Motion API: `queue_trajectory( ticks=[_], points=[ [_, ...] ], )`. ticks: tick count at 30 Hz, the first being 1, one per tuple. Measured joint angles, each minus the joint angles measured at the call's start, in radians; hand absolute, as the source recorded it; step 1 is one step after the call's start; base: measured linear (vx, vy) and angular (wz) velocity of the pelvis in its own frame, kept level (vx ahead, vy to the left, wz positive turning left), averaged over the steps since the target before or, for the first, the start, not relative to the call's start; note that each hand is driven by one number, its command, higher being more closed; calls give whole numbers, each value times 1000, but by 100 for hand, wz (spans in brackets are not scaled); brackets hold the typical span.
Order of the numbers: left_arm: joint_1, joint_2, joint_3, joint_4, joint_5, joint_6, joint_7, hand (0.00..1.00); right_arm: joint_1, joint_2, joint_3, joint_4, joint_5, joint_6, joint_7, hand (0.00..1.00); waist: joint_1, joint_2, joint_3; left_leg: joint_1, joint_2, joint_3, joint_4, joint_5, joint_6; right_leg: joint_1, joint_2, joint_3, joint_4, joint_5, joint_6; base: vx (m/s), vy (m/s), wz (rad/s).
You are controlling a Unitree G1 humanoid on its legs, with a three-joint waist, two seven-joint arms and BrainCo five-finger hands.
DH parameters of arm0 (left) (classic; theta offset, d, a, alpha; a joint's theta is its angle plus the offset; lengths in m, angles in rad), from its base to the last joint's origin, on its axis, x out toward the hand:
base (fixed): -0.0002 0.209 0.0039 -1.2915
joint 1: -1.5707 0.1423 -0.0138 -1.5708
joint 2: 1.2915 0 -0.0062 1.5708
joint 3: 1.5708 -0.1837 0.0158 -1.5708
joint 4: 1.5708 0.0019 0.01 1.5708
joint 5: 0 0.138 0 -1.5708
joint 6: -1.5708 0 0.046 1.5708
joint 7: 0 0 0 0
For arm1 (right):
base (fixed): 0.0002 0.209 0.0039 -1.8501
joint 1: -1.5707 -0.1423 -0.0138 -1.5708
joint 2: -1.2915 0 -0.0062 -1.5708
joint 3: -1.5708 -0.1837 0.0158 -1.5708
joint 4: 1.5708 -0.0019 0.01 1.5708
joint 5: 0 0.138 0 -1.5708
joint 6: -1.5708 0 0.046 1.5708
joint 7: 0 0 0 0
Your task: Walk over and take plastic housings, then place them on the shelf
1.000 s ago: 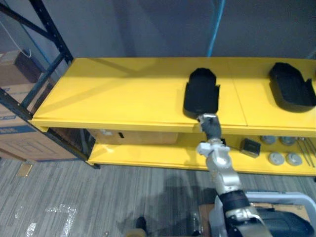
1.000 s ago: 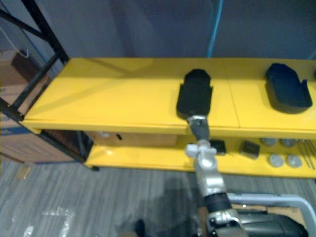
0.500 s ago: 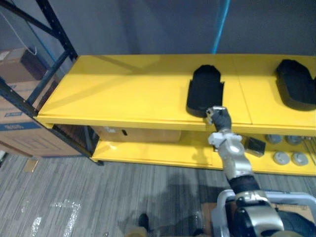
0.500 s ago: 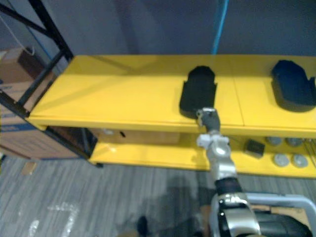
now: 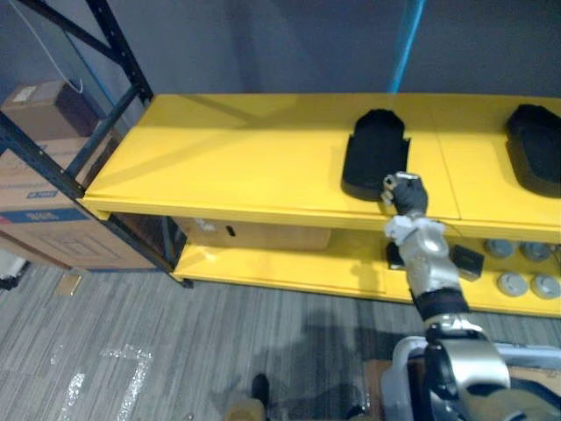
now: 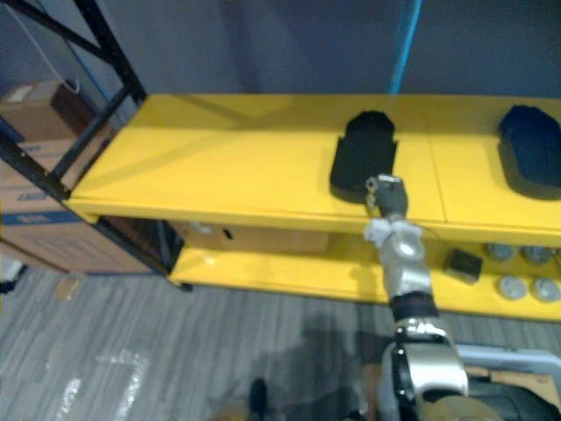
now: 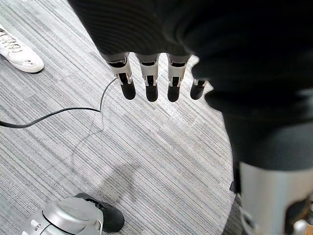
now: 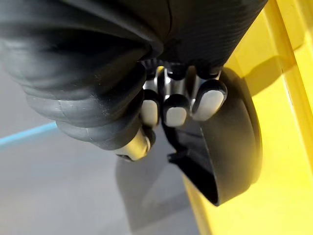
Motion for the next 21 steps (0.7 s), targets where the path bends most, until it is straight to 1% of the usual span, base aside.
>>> queue_trajectory(
  ticks=[3, 6, 9, 13, 17, 18, 19, 20, 21],
  points=[
    [0, 0, -2, 0, 0, 0, 0, 0, -42, -22, -2, 33, 0, 0, -3, 100, 1, 13, 10, 0, -1, -1, 0, 0, 0, 0, -1, 0, -2, 1, 1, 0, 0, 0],
    [1, 0, -4, 0, -3, 0, 0, 0, -85, -37, -27, 70, 0, 0, -13, 100, 3, 21, 14, -2, -1, -6, 0, 0, 0, 1, -1, -2, -6, 1, 1, 0, 0, 0],
    [1, -2, -32, 0, -5, -1, -3, 0, -136, -61, -27, 95, 0, 0, -26, 100, 7, 31, 23, -2, -2, -7, 1, 0, 0, 3, -3, -5, -8, 1, 1, 0, 0, 0],
    [1, -2, -33, -2, -6, -1, -8, 0, -180, -78, -26, 112, 0, -3, -43, 100, 12, 40, 37, -3, -2, -8, 1, 1, -2, 2, -5, -6, -8, 1, 1, 0, 0, 0],
    [1, -2, -37, -3, -6, -2, -12, 0, -186, -91, -26, 98, -1, -21, -50, 100, 17, 43, 44, -4, -2, -7, 1, 2, -2, 1, -5, -7, -7, 1, 1, 0, 0, 0],
    [0, -3, -41, -4, -7, -2, -12, 0, -183, -91, -27, 61, -2, -23, -57, 100, 17, 43, 44, -9, 0, -6, 5, 2, -3, -5, -4, -5, -7, 1, 1, 0, 0, 0],
    [-5, -3, -42, -4, -7, -2, -12, 0, -170, -94, -27, -27, -2, -23, -67, 100, 16, 43, 44, -21, 3, -3, 5, 4, -6, -19, -2, -3, -4, 1, 0, 0, 0, 0],
    [-7, -3, -42, -6, -7, -2, -12, 0, -158, -95, -27, -81, -2, -23, -68, 100, 17, 43, 45, -26, 5, -1, 5, 5, -7, -24, 0, -2, -4, 2, -1, -21, -16, -5],
    [-6, -3, -42, -7, -7, -2, -12, 0, -121, -94, -23, -193, -6, -23, -69, 100, 18, 41, 45, -27, 8, 4, 5, 5, -7, -28, 2, 2, -3, 3, -3, -5, -16, -8]
  ],
)
